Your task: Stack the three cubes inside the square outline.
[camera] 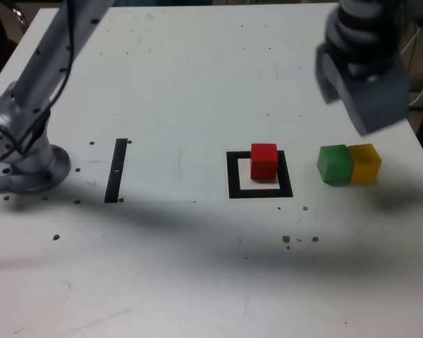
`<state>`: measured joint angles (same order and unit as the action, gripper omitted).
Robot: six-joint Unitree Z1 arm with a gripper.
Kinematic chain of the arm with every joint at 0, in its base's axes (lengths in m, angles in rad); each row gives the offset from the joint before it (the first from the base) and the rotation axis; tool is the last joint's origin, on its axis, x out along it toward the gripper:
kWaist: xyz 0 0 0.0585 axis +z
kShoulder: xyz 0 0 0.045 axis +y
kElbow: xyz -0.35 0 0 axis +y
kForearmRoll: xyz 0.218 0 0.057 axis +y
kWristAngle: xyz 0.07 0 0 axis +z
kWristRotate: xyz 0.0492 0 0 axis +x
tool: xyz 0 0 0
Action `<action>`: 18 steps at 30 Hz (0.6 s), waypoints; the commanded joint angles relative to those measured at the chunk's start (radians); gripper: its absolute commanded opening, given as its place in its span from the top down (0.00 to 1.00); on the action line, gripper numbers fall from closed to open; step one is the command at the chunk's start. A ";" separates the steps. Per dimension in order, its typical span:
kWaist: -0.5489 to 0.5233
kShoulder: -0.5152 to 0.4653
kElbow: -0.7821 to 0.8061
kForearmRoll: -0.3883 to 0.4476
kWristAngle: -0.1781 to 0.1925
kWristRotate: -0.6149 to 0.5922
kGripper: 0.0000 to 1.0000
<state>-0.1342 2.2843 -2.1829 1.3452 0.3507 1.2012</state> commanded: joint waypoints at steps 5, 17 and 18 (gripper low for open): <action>-0.017 0.041 0.000 -0.045 0.014 0.016 0.04; -0.019 0.043 0.028 -0.126 -0.011 0.049 0.07; -0.019 0.044 0.039 -0.138 -0.016 0.049 0.07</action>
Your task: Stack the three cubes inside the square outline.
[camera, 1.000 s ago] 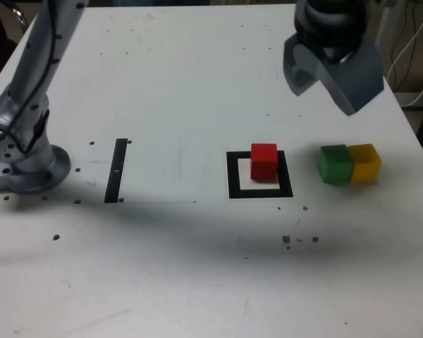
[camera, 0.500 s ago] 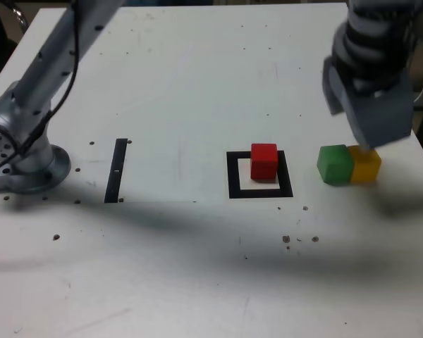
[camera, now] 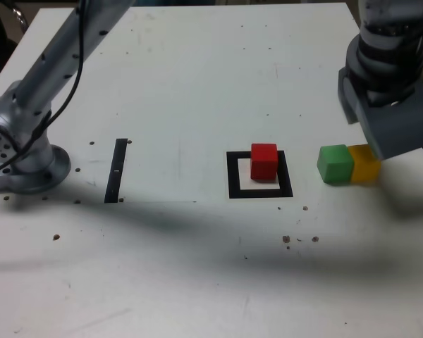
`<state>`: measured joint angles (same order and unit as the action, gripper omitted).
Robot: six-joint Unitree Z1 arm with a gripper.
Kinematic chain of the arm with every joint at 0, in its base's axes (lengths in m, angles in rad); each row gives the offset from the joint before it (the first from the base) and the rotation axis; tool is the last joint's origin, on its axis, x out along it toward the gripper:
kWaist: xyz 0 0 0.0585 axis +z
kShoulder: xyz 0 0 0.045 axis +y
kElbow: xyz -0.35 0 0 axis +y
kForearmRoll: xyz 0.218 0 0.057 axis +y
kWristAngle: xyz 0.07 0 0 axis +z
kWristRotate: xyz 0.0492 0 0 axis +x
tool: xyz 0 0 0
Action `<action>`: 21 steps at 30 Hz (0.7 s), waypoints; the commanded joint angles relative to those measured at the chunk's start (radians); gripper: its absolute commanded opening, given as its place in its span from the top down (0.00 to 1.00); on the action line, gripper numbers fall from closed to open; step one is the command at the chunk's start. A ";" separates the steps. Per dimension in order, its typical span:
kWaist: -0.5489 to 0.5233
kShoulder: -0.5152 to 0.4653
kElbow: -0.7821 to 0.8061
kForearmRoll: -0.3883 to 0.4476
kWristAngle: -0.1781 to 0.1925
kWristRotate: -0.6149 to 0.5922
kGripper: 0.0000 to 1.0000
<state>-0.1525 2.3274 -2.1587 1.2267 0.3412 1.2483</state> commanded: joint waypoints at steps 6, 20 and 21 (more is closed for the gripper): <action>0.001 0.005 0.066 -0.071 -0.032 0.002 0.07; 0.008 0.037 0.087 -0.099 -0.029 0.045 0.16; 0.008 0.039 0.090 -0.104 -0.028 0.050 0.17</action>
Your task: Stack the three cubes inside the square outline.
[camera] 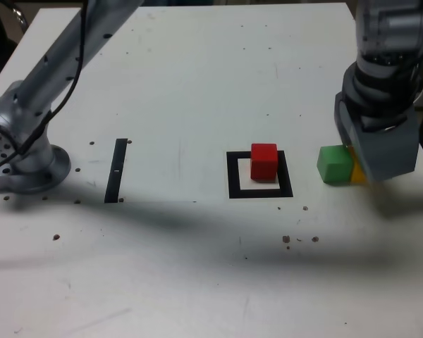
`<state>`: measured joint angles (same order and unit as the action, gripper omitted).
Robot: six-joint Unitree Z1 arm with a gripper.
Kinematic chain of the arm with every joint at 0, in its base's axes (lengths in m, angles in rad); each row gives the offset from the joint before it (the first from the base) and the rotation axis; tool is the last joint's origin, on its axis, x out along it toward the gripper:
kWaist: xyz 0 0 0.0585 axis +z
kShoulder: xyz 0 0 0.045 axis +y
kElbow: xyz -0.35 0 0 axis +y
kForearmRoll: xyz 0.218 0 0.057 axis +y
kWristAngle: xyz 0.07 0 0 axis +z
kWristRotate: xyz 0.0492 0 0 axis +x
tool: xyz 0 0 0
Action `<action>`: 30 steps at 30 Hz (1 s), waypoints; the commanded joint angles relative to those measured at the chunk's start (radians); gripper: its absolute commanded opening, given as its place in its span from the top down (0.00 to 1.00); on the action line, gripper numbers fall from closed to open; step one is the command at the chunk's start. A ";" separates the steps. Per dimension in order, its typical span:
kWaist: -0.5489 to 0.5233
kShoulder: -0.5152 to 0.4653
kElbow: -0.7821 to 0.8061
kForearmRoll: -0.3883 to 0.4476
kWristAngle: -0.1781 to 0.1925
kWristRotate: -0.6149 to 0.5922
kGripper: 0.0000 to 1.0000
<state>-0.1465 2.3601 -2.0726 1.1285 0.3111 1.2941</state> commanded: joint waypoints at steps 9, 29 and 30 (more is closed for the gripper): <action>0.004 0.015 0.011 -0.035 -0.006 0.038 0.23; 0.007 0.022 0.026 -0.074 -0.049 0.063 0.46; 0.007 0.022 0.026 -0.077 -0.052 0.063 0.48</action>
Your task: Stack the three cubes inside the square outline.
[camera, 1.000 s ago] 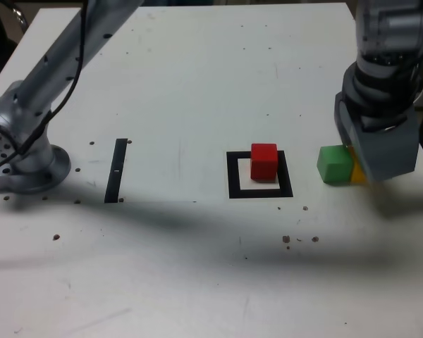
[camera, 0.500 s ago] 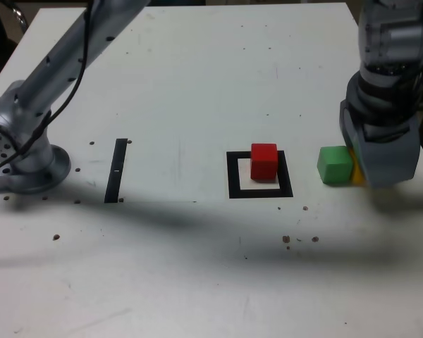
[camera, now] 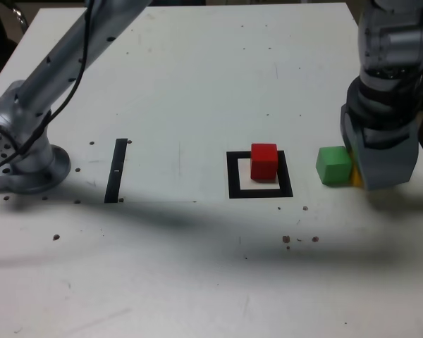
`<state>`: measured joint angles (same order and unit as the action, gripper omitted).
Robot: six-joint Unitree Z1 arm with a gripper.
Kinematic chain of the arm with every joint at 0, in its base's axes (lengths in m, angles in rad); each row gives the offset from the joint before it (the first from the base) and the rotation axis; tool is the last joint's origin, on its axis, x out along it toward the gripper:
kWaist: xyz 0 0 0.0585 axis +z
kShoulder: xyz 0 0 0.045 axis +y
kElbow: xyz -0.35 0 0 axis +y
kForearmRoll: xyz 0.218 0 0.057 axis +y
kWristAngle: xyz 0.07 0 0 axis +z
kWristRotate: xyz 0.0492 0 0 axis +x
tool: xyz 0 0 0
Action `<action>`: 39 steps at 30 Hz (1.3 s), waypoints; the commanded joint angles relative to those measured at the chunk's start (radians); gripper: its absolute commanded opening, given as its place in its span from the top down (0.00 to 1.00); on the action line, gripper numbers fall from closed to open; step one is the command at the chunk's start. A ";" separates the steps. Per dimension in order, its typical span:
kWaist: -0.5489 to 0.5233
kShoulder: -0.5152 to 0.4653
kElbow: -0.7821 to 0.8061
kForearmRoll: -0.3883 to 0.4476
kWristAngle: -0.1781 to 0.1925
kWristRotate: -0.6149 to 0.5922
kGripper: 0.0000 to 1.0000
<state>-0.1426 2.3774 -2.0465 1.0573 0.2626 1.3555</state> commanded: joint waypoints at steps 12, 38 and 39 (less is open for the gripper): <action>0.006 0.004 0.004 -0.030 -0.053 0.001 0.62; 0.006 -0.182 -0.109 0.297 -0.025 -0.298 0.62; 0.006 -0.188 -0.093 0.318 -0.016 -0.350 0.62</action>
<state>-0.1369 2.1981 -2.1534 1.3640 0.2383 1.0811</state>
